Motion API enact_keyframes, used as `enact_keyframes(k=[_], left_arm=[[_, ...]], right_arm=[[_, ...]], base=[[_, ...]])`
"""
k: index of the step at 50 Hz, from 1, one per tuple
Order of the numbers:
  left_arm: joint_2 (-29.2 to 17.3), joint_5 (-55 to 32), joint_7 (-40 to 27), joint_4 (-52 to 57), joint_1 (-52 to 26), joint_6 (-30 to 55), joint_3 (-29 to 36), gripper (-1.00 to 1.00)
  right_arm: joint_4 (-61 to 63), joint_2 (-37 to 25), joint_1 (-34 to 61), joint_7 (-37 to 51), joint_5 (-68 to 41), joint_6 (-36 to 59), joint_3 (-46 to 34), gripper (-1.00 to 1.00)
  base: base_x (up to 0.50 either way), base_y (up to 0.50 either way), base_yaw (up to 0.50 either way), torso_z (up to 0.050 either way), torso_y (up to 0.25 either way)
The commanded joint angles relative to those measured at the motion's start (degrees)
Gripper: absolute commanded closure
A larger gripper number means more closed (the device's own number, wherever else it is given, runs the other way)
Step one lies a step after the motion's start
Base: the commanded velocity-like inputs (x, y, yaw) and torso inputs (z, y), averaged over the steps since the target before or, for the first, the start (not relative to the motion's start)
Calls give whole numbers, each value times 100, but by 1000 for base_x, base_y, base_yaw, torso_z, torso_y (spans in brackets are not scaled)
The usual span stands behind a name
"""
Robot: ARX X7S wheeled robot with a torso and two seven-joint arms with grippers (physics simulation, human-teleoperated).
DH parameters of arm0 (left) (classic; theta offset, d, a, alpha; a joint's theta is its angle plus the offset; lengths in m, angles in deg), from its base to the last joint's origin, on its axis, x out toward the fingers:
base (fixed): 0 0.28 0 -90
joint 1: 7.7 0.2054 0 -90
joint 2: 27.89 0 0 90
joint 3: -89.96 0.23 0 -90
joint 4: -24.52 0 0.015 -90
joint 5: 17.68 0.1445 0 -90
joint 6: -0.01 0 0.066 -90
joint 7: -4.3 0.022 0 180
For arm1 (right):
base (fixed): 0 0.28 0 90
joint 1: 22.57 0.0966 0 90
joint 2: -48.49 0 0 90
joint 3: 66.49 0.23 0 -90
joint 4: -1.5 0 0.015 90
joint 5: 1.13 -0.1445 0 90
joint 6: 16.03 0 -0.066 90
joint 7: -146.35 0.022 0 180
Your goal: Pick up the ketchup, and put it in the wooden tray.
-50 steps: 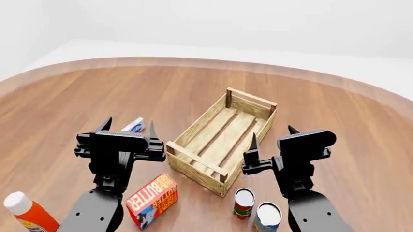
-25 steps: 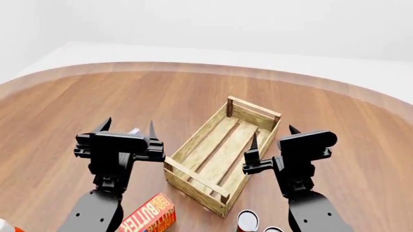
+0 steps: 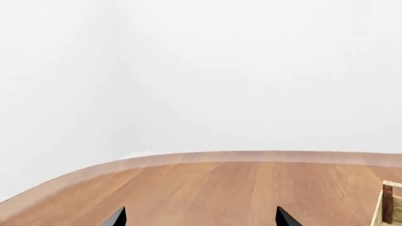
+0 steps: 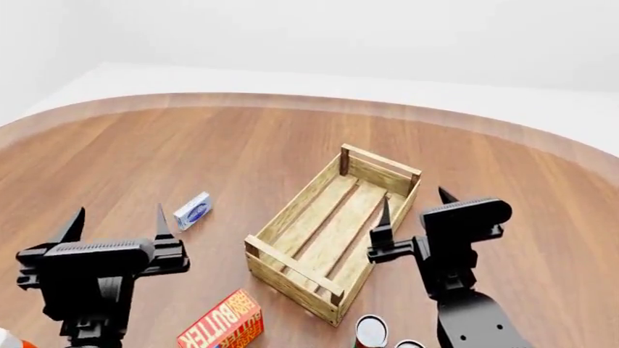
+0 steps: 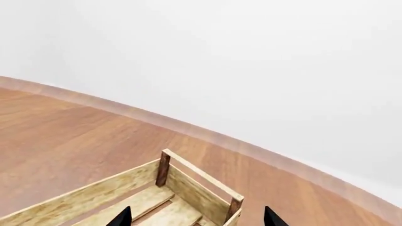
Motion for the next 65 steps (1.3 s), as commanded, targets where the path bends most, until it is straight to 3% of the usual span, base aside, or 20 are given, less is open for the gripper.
enact_keyframes(k=[1,8,16,41,65], left_arm=[[-50,-199,-328,686,1499,-456,-1107,-100],[143,-241,-450,487,2168,-1096,-1738,-100],[292,-255,-467,135,2463,-1573,-2019,-100],[388,-247,-405,-1495,2171,-2144,-2061,-100],[379,-358,-348,-2274,1937,-2305,-2046,-100]], right_arm=[[-42,5,128,-19,-19,-93,-42,-100],[-100,54,302,-34,-2,-111,-135,-100],[-215,73,353,-34,27,-186,-218,-100],[-77,34,375,34,54,-24,-355,-100],[-73,18,405,101,82,85,-479,-100]], base=[[0,0,0,0,0],[0,0,0,0,0],[0,0,0,0,0],[0,0,0,0,0],[0,0,0,0,0]])
